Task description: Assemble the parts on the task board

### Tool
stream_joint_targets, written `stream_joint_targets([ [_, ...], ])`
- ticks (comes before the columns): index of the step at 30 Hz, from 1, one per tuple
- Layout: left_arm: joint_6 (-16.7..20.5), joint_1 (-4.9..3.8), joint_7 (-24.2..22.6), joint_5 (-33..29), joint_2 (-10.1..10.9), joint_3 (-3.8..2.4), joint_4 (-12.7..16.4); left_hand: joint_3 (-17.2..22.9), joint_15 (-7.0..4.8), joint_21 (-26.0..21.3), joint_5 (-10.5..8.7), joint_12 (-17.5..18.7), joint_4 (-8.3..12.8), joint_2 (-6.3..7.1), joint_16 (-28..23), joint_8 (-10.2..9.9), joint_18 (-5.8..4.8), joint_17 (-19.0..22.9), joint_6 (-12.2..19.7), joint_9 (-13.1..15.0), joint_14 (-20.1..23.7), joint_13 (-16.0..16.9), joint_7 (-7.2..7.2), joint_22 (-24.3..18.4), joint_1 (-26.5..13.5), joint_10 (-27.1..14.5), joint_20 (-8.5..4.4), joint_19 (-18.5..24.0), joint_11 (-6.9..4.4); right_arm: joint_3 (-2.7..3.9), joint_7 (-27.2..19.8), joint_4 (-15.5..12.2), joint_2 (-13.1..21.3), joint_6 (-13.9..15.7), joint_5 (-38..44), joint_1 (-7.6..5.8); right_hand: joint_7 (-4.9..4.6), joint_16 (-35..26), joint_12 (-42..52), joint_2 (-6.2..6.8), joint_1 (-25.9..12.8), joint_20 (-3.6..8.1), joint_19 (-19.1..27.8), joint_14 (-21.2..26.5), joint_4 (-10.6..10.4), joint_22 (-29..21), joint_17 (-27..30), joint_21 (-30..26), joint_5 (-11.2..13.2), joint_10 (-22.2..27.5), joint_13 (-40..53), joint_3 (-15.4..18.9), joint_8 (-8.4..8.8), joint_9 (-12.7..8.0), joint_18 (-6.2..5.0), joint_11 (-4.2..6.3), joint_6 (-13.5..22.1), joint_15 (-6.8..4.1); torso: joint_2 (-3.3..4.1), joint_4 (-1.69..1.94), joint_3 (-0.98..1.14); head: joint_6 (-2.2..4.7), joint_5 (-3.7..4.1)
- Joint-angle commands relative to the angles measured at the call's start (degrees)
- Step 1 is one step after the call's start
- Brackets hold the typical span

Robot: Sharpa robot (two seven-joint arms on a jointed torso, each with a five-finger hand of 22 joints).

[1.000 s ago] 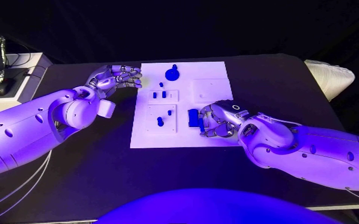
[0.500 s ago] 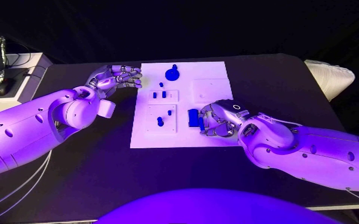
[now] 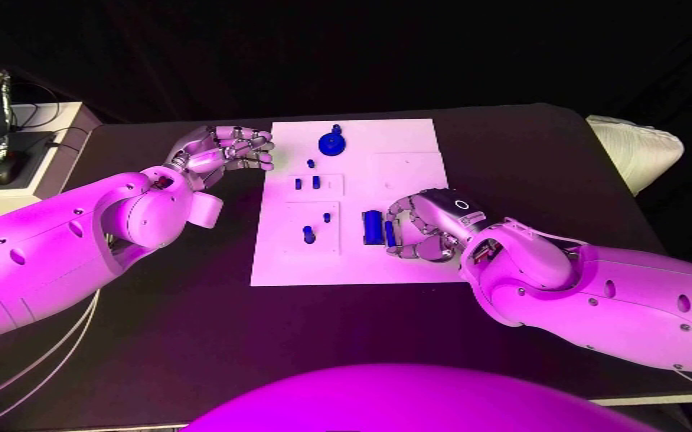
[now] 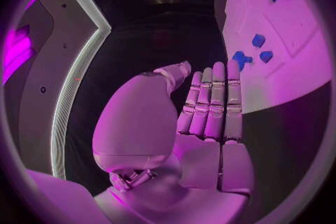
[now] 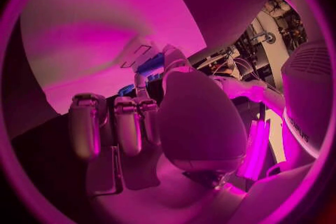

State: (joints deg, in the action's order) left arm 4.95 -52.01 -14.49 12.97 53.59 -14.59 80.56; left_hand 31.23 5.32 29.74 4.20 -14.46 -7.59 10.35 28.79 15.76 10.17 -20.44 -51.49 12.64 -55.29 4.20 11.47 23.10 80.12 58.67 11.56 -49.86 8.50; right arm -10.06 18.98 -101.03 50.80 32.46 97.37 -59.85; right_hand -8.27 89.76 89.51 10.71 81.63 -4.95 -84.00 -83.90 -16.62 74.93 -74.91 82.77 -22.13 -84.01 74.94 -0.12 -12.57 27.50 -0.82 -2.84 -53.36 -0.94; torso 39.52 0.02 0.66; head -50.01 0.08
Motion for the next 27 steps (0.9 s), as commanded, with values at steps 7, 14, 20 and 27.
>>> stream_joint_targets([
  [7, -1.1, 0.06, -0.2, 0.2, -0.1, -0.05, 0.1, 0.0, 0.52, -0.2, 0.2, -0.2, -0.3, 0.32, -0.2, 0.0, 0.19, -0.1, 0.3, -0.1, 0.0, 0.1, 0.15, -0.1, 0.0, -0.4, -0.02, -0.5, 0.15, 0.05, 0.2, 0.4, 0.7, 1.1, 0.5, 0.05, 0.98, 0.2, 0.1, 0.4, 0.5, 0.47, -4.4, -6.1, 0.0, 13.4, -15.1, 0.2, -0.2, -5.8, 14.8, -0.4, -0.39, 0.0, -0.47, 0.21, -1.4, -0.42, 0.01, -0.01, -0.02, 0.01, 0.08],
  [14, -1.1, 0.06, -0.2, 0.2, -0.2, -0.05, 0.1, 0.0, 0.52, -0.3, 0.19, -0.2, -0.2, 0.4, -0.3, 0.0, 0.19, -0.1, 0.4, -0.1, 0.0, 0.1, 0.17, -0.1, 0.1, -0.5, -0.02, -0.5, 0.17, 0.05, -0.1, 1.5, 0.6, -0.3, 0.2, 0.04, 0.97, 0.2, 0.1, 0.57, 0.5, 0.48, -4.4, -6.1, -0.1, 13.3, -15.1, 0.1, 0.0, -5.8, 14.9, -0.5, -0.37, -0.1, -0.48, 0.21, -1.4, -0.42, -0.01, 0.0, -0.03, 0.01, 0.14],
  [20, -1.1, 0.06, -0.2, 0.2, -0.2, -0.05, 0.1, 0.0, 0.52, -0.3, 0.19, -0.2, -0.2, 0.4, -0.3, 0.0, 0.19, -0.1, 0.4, -0.1, 0.0, 0.1, 0.17, -0.1, 0.1, -0.5, -0.02, -0.5, 0.17, 0.05, -0.4, 2.1, 0.3, -0.9, 0.0, 0.04, 0.94, 0.2, 0.0, 0.84, 0.3, 0.49, -4.3, -6.1, -0.1, 13.3, -15.1, -0.1, 0.2, -5.7, 14.8, -0.7, -0.3, -0.3, -0.51, 0.19, -1.4, -0.42, 0.04, 0.03, -0.02, 0.01, 0.13],
  [27, -1.1, 0.06, -0.2, 0.2, -0.2, -0.05, 0.1, 0.0, 0.52, -0.3, 0.19, -0.2, -0.2, 0.4, -0.3, 0.0, 0.19, -0.1, 0.4, -0.1, 0.0, 0.1, 0.17, -0.1, 0.1, -0.5, -0.02, -0.5, 0.17, 0.05, -0.5, 2.4, -0.2, -1.4, 0.0, 0.04, 0.9, 0.2, -0.1, 1.06, 0.1, 0.49, -4.3, -6.1, -0.1, 13.3, -15.1, -0.2, 0.5, -5.6, 14.7, -0.8, -0.21, -0.4, -0.53, 0.15, -1.2, -0.4, 0.05, 0.04, -0.04, 0.01, 0.04],
])
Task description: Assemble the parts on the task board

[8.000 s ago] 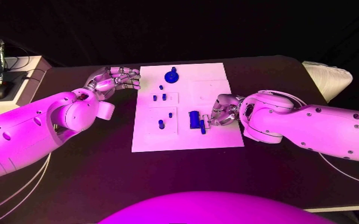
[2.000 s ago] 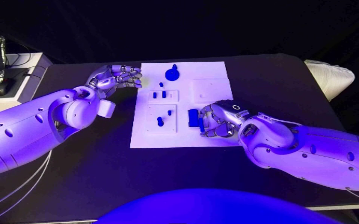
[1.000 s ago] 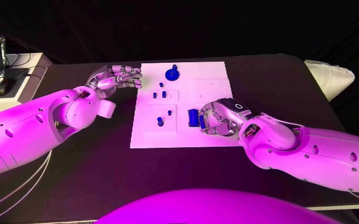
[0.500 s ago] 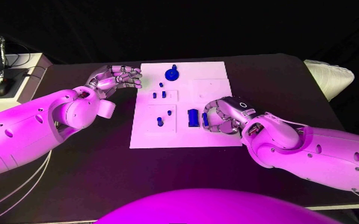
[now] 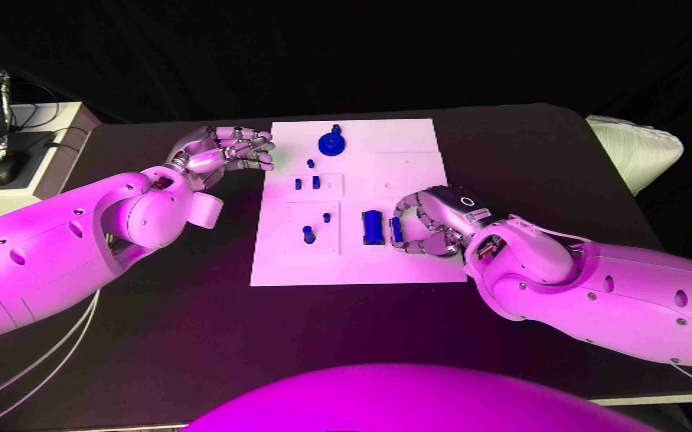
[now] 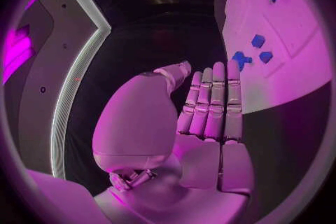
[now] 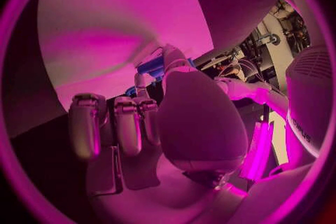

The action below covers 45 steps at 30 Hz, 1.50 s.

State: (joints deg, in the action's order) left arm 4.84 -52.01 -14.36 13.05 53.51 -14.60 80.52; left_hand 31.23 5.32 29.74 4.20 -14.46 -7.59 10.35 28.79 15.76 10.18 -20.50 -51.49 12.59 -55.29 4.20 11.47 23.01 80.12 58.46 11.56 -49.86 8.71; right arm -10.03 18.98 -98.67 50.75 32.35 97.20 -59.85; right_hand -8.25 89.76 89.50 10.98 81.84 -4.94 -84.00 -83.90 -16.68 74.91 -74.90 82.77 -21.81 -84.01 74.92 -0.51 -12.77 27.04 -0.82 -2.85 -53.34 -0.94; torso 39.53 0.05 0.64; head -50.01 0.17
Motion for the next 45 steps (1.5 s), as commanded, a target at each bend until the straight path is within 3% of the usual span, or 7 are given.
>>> stream_joint_targets([
  [1, -1.0, 0.06, -0.3, 0.1, -0.1, -0.04, 0.1, -0.1, 0.52, -0.3, 0.19, -0.2, -0.2, 0.4, -0.3, 0.0, 0.19, -0.1, 0.4, -0.1, 0.0, 0.1, 0.18, 0.0, 0.1, -0.3, -0.02, -0.5, -0.05, 0.01, -0.5, 0.1, -0.2, -1.3, 0.2, 0.04, 0.86, 0.2, -0.1, 0.87, -0.2, 0.49, -4.3, -6.1, 0.0, 13.3, -15.1, -0.3, 0.4, -5.6, 14.7, -0.5, 0.02, 0.0, -0.55, 0.13, -1.2, -0.4, 0.02, -0.02, -0.02, 0.01, -0.1],
  [14, -0.9, 0.06, -0.3, 0.1, -0.1, -0.04, 0.1, -0.1, 0.53, -0.4, 0.19, -0.2, -0.3, 0.42, -0.3, 0.0, 0.18, -0.1, 0.4, -0.1, 0.0, 0.1, 0.22, -0.1, 0.1, -0.3, -0.02, -0.6, -0.02, 0.01, -0.4, 0.2, -0.4, -2.5, 0.3, 0.04, 0.8, 0.2, -0.4, 1.13, -0.5, 0.47, -4.2, -6.1, 0.0, 13.2, -15.1, -0.6, 0.7, -5.4, 14.5, -0.5, 0.13, -0.2, -0.61, 0.07, -1.0, -0.36, -0.03, -0.04, -0.02, 0.01, -0.14],
  [20, -0.9, 0.06, -0.3, 0.1, -0.1, -0.04, 0.1, -0.1, 0.53, -0.4, 0.19, -0.2, -0.3, 0.42, -0.3, 0.0, 0.18, -0.1, 0.4, -0.1, 0.0, 0.1, 0.22, -0.1, 0.1, -0.3, -0.02, -0.6, -0.02, 0.01, -0.2, 0.4, -0.5, -3.1, 0.6, 0.04, 0.28, 0.2, -1.9, 2.09, -1.4, 0.2, -3.8, -6.1, 0.0, 12.8, -15.1, -2.2, 2.6, -4.5, 13.7, -0.6, 1.21, -1.1, -0.87, -0.4, 1.4, 0.02, -0.01, -0.04, 0.0, 0.01, -0.14],
  [22, -0.9, 0.06, -0.3, 0.1, -0.1, -0.04, 0.1, -0.1, 0.53, -0.4, 0.19, -0.2, -0.3, 0.42, -0.3, 0.0, 0.18, -0.1, 0.4, -0.1, 0.0, 0.1, 0.22, -0.1, 0.1, -0.3, -0.02, -0.6, -0.02, 0.01, -0.2, 0.4, -0.5, -3.3, 0.6, 0.04, -0.11, 0.2, -3.1, 2.88, -2.0, -0.09, -3.4, -6.1, -0.1, 12.4, -15.1, -3.6, 5.0, -3.8, 13.0, 0.6, 2.12, -1.7, -1.1, -0.75, 3.8, 0.35, -0.01, -0.04, -0.01, 0.01, -0.1],
  [27, -0.8, 0.06, -0.3, 0.1, -0.1, -0.04, 0.2, -0.1, 0.55, -0.4, 0.2, -0.2, -0.3, 0.45, -0.3, 0.0, 0.18, -0.2, 0.5, -0.1, 0.0, 0.1, 0.26, -0.1, 0.1, -0.4, -0.01, -0.6, 0.0, 0.01, 0.1, 0.4, -0.6, -3.7, 0.9, 0.04, -0.86, 0.2, -5.1, 3.8, -1.6, -0.67, -3.2, -6.1, -0.3, 12.3, -15.1, -4.3, 5.5, -2.2, 11.7, 6.8, 3.17, -3.2, -1.21, -1.46, 7.9, 0.98, 0.02, -0.02, 0.01, 0.01, -0.1],
  [45, -1.0, 0.08, -0.3, 0.1, 0.0, -0.04, 0.1, -0.1, 0.55, -0.5, 0.21, -0.2, -0.2, 0.47, -0.4, -0.1, 0.19, -0.2, 0.7, -0.1, 0.0, 0.1, 0.32, -0.2, 0.2, -0.4, -0.02, -0.7, 0.03, 0.05, -0.7, -1.8, 1.3, -0.3, -0.8, 0.04, -1.02, 0.2, -4.5, 3.67, -2.7, -0.86, -3.3, -6.1, -0.4, 12.4, -15.1, -4.0, 5.5, -2.6, 11.9, 8.5, 2.17, -3.6, -1.16, -1.62, 7.6, 1.13, 0.02, -0.01, 0.06, 0.01, -0.07],
])
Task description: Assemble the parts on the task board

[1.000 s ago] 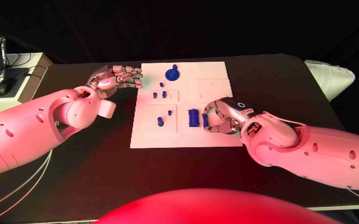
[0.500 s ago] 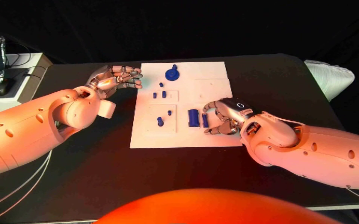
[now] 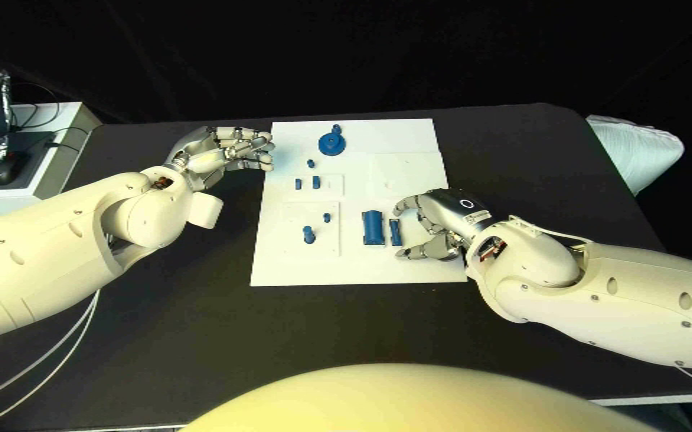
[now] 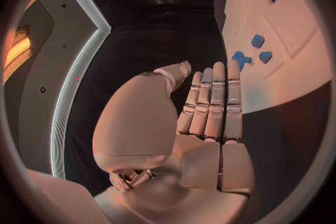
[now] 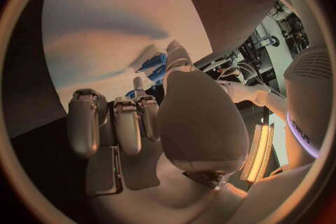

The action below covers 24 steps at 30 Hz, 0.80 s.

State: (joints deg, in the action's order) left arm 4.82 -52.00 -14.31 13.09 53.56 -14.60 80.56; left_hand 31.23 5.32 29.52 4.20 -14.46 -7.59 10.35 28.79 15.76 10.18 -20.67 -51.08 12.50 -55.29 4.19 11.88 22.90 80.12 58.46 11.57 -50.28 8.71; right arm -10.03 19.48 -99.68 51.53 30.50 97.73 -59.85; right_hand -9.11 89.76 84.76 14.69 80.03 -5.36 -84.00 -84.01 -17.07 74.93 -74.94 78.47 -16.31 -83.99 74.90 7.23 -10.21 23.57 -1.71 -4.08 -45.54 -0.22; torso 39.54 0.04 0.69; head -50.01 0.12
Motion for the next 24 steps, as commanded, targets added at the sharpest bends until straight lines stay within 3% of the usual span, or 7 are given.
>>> stream_joint_targets([
  [1, -0.9, 0.07, -0.3, 0.1, -0.1, -0.04, 0.1, -0.1, 0.55, -0.3, 0.21, -0.2, -0.3, 0.47, -0.4, -0.1, 0.18, -0.1, 0.3, -0.1, 0.0, 0.1, -0.09, -0.1, 0.2, -0.4, -0.03, -0.3, 0.04, 0.08, -1.5, -1.0, 0.7, 1.8, -2.2, 0.04, -0.15, 0.2, 0.4, -0.04, -1.6, -0.46, -3.4, -6.0, 0.0, 12.4, -15.1, 0.5, -0.3, -2.7, 12.0, 1.7, -0.67, -0.2, -0.25, -0.37, -0.3, 0.4, 0.03, 0.01, 0.02, 0.01, -0.04],
  [6, -1.0, 0.1, -0.2, 0.1, 0.0, -0.04, 0.0, -0.1, 0.55, -0.3, 0.21, -0.2, -0.3, 0.47, -0.4, -0.1, 0.18, -0.1, 0.3, -0.1, 0.0, 0.1, -0.09, -0.1, 0.2, -0.4, -0.03, -0.3, 0.04, 0.51, -3.1, -2.1, 2.2, 2.9, -9.7, -0.02, 0.33, 0.2, 1.0, -1.01, -5.7, -0.28, -3.6, -6.0, 0.0, 12.6, -15.1, 1.2, -1.1, -3.1, 12.3, 3.9, -3.29, -0.2, -0.14, -0.01, -2.8, 0.1, 0.0, -0.03, 0.0, 0.01, 0.0],
  [10, -1.1, 0.11, -0.1, 0.2, -0.1, -0.04, 0.0, -0.1, 0.55, -0.3, 0.21, -0.2, -0.3, 0.47, -0.4, -0.1, 0.18, -0.1, 0.3, -0.1, 0.0, 0.1, -0.09, -0.1, 0.2, -0.4, -0.03, -0.3, 0.04, 0.9, -3.8, -2.3, 3.1, 2.8, -17.0, -0.28, 1.11, 0.2, 1.7, -2.45, -8.3, 0.21, -4.0, -6.0, 0.0, 12.8, -15.1, 2.2, 0.6, -3.6, 12.7, 3.9, -6.75, 0.3, 0.04, 0.69, -5.6, -0.46, -0.03, -0.04, -0.05, 0.01, -0.03],
  [13, -1.1, 0.13, -0.1, 0.2, -0.1, -0.04, 0.0, 0.0, 0.56, -0.3, 0.21, -0.3, -0.2, 0.42, -0.4, -0.1, 0.18, -0.1, 0.2, 0.0, 0.0, 0.1, -0.09, -0.1, 0.2, -0.4, -0.03, -0.3, 0.04, 1.06, -3.7, -2.1, 3.4, 2.1, -19.6, -0.41, 2.68, 0.2, 2.2, -3.45, -8.3, 1.14, -4.1, -6.0, 0.1, 13.0, -15.1, 2.9, 2.8, -3.9, 13.0, 3.4, -11.95, 2.2, 0.14, 2.03, -8.3, -1.58, -0.02, -0.06, -0.04, 0.01, 0.0],
  [18, -1.1, 0.14, 0.0, 0.2, -0.1, -0.04, 0.0, 0.0, 0.56, -0.3, 0.21, -0.3, -0.2, 0.42, -0.4, -0.1, 0.18, -0.1, 0.2, 0.0, 0.0, 0.1, -0.09, -0.1, 0.2, -0.4, -0.03, -0.3, 0.04, 1.16, -2.7, -1.3, 3.1, 1.2, -20.2, -0.5, 6.04, 0.2, 2.9, -4.58, -5.2, 3.57, -4.4, -6.0, 0.2, 13.2, -15.1, 3.6, 6.9, -4.5, 13.4, 2.4, -28.93, 11.3, 0.28, 5.05, -7.6, -4.15, 0.0, 0.0, -0.05, 0.01, 0.05],
  [21, -1.1, 0.15, 0.0, 0.2, -0.1, -0.04, 0.0, 0.0, 0.56, -0.3, 0.21, -0.3, -0.2, 0.42, -0.4, -0.1, 0.18, -0.1, 0.2, 0.0, 0.0, 0.1, -0.09, -0.1, 0.2, -0.4, -0.03, -0.3, 0.04, 1.18, -2.1, -0.8, 2.8, 0.9, -19.3, -0.52, 6.95, 0.2, 3.4, -5.85, -2.4, 4.06, -4.6, -6.0, 0.2, 13.4, -15.1, 4.3, 9.5, -4.9, 13.8, 1.1, -34.04, 13.9, 0.42, 5.77, -7.0, -4.78, 0.0, 0.02, -0.06, 0.01, 0.05],
  [24, -1.1, 0.15, 0.0, 0.3, -0.1, -0.04, 0.0, 0.0, 0.56, -0.3, 0.21, -0.3, -0.2, 0.42, -0.4, -0.1, 0.18, -0.1, 0.2, 0.0, 0.0, 0.1, -0.09, -0.1, 0.2, -0.4, -0.03, -0.3, 0.04, 1.18, -1.6, -0.4, 2.4, 0.8, -18.3, -0.53, 7.2, 0.2, 3.6, -6.21, -1.6, 4.26, -4.6, -6.0, 0.2, 13.4, -15.1, 4.6, 10.4, -5.0, 13.9, 0.6, -35.52, 14.6, 0.48, 6.01, -6.6, -4.99, 0.01, 0.02, -0.07, 0.01, 0.03],
])
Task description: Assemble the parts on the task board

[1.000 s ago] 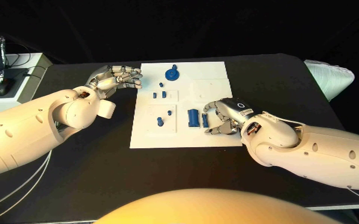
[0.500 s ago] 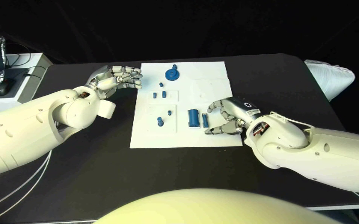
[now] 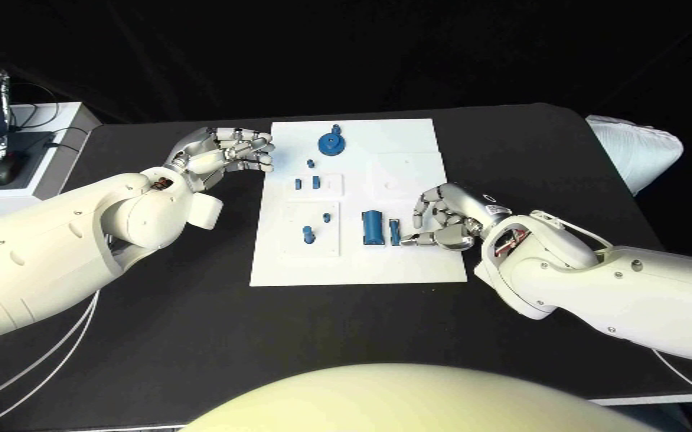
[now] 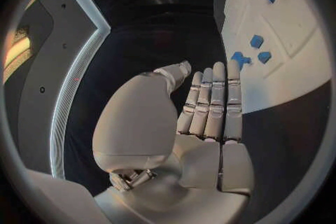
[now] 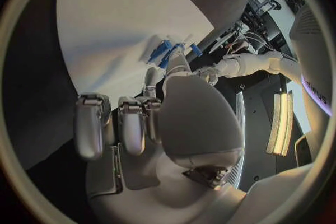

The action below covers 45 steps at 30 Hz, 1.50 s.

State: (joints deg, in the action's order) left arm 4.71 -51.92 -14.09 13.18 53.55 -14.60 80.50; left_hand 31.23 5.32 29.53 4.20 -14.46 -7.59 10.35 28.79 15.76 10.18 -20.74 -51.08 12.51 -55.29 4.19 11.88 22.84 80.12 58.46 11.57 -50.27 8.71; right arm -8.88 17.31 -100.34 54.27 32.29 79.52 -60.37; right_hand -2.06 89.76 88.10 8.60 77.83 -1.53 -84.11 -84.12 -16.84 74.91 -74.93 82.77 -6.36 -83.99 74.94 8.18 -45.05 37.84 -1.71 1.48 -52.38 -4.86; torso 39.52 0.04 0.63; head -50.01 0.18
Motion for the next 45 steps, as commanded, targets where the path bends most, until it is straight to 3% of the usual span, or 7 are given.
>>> stream_joint_targets([
  [1, -1.0, 0.07, -0.2, 0.2, -0.1, -0.04, 0.1, 0.0, 0.56, -0.3, 0.21, -0.3, -0.2, 0.42, -0.4, -0.1, 0.18, -0.1, 0.2, 0.0, 0.0, 0.1, -0.09, -0.1, 0.2, -0.4, -0.03, -0.3, 0.04, 0.03, 0.6, 0.3, -0.4, -1.0, 0.2, -0.01, 0.31, 0.2, 0.4, -0.35, 1.2, 0.53, -4.6, -5.9, 0.0, 13.5, -15.1, 0.5, 0.8, -5.0, 13.9, -0.9, -1.35, 0.6, 0.51, 0.59, 0.2, -0.45, 0.03, 0.03, -0.01, 0.01, -0.04],
  [13, -1.0, 0.08, -0.2, 0.2, 0.0, -0.04, 0.2, 0.0, 0.56, -0.3, 0.21, -0.3, -0.2, 0.42, -0.4, -0.1, 0.18, -0.1, 0.2, 0.0, 0.0, 0.1, -0.09, -0.1, 0.2, -0.4, -0.03, -0.3, 0.04, 0.03, 1.5, 0.6, -1.5, -1.0, 1.8, -0.01, 0.48, 0.2, 0.5, -0.08, 1.6, 0.69, -4.6, -5.9, 0.0, 13.5, -15.1, 0.6, 1.2, -5.1, 14.0, -1.8, -2.35, 0.9, 0.53, 0.77, 0.5, -0.61, 0.05, 0.02, 0.0, 0.01, -0.23],
  [31, -1.0, 0.08, -0.2, 0.2, 0.1, -0.04, 0.2, 0.0, 0.56, -0.3, 0.21, -0.3, -0.2, 0.42, -0.4, -0.1, 0.18, -0.1, 0.2, 0.0, 0.0, 0.1, -0.09, -0.1, 0.2, -0.4, -0.03, -0.3, 0.04, 0.02, 7.6, 1.5, -3.2, -2.0, 5.7, 0.07, 0.74, 0.2, 0.6, 0.01, 1.7, 0.9, -4.6, -5.9, 0.0, 13.6, -15.1, 0.8, -1.3, -5.2, 14.1, -3.2, -3.42, 1.0, 0.56, 1.0, 0.9, -0.81, 0.01, -0.03, 0.02, 0.01, -0.23],
  [45, -1.0, 0.08, -0.2, 0.2, 0.1, -0.04, 0.2, -0.1, 0.57, -0.4, 0.2, -0.3, -0.3, 0.4, -0.5, 0.0, 0.17, -0.2, 0.1, 0.0, 0.0, 0.1, -0.09, -0.1, 0.2, -0.4, -0.02, -0.4, 0.05, 0.0, 8.8, 1.9, -3.7, -2.1, 7.2, 0.09, 0.8, 0.2, 0.7, 0.21, 2.1, 0.95, -4.7, -5.9, 0.1, 13.6, -15.1, 0.8, -1.7, -5.2, 14.2, -3.5, -3.58, 0.9, 0.56, 1.06, 1.0, -0.87, -0.03, 0.01, 0.02, 0.01, -0.15],
])
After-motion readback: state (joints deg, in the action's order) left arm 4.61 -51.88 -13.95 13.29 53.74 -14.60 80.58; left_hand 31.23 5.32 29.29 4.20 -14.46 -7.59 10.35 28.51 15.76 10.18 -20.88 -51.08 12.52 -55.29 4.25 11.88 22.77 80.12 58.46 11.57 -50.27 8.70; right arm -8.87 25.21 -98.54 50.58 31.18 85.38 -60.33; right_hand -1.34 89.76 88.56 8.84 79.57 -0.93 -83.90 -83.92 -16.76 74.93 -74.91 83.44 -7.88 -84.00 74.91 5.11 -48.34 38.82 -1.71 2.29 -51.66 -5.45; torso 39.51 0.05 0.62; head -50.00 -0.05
